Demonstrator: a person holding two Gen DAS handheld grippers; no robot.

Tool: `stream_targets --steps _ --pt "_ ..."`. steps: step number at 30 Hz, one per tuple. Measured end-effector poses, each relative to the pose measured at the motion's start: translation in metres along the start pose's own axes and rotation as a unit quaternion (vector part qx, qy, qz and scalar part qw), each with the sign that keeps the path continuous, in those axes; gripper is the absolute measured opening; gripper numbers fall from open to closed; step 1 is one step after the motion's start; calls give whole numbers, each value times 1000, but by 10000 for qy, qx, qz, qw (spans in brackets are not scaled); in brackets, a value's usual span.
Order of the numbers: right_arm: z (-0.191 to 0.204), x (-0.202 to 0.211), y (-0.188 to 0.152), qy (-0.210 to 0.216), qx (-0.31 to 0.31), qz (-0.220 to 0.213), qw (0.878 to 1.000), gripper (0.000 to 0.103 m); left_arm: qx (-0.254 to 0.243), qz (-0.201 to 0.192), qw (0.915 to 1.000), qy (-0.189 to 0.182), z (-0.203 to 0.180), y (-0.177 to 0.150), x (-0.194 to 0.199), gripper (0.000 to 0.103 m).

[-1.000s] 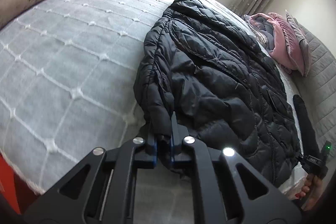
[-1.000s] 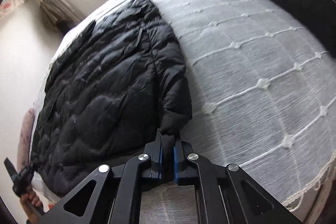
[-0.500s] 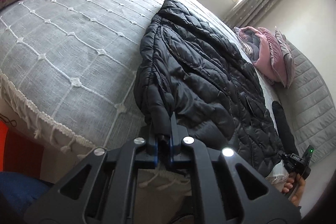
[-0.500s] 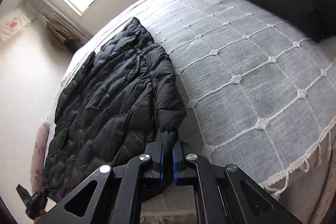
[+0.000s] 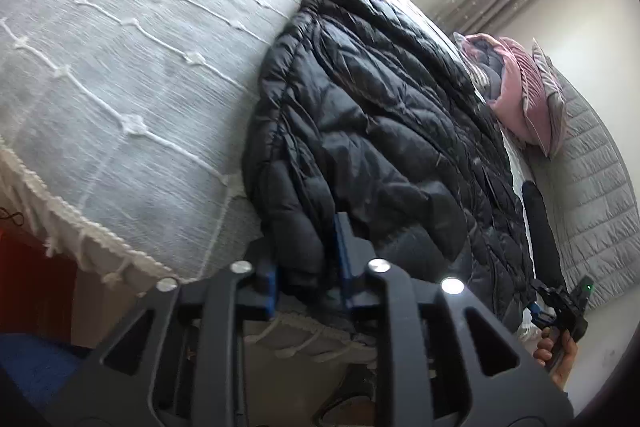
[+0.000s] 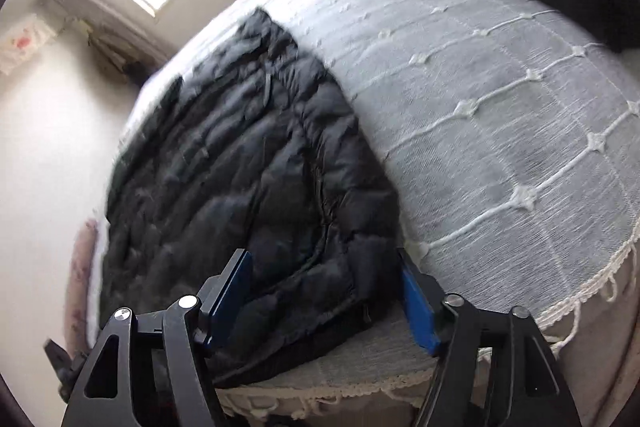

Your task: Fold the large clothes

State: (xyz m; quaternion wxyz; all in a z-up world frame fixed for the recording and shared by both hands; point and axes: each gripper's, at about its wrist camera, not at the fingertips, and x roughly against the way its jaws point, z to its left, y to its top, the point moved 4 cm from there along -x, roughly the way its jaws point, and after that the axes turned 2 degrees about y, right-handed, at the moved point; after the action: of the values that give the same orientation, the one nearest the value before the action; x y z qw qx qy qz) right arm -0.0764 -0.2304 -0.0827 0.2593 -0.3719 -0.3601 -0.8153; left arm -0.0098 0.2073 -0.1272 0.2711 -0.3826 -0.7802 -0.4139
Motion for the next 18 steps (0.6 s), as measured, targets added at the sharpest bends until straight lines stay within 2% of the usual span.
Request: stream_targets --steps 2,3,4,5,9,12,18 --pt "5 -7 -3 -123 165 30 9998 13 33 45 9999 -96 1 -1 -2 33" --pt "7 -7 -4 -64 221 21 9997 12 8 30 9999 -125 0 -1 -2 33" --pt "9 -5 -3 -65 249 -63 9996 10 -40 1 9999 -132 -2 -2 1 19" --pt "11 -4 -4 -67 267 -124 9995 8 -99 -56 9999 -118 -3 -3 4 16" --pt "9 11 -4 202 97 -377 9990 6 -182 -248 9990 -309 -8 -3 18 12" --pt "11 28 -6 589 6 -638 9962 5 -28 -298 9980 -552 -6 -2 26 10" --pt "16 73 -28 1644 -23 -1154 9796 5 270 -614 9912 -1144 -7 -12 79 9"
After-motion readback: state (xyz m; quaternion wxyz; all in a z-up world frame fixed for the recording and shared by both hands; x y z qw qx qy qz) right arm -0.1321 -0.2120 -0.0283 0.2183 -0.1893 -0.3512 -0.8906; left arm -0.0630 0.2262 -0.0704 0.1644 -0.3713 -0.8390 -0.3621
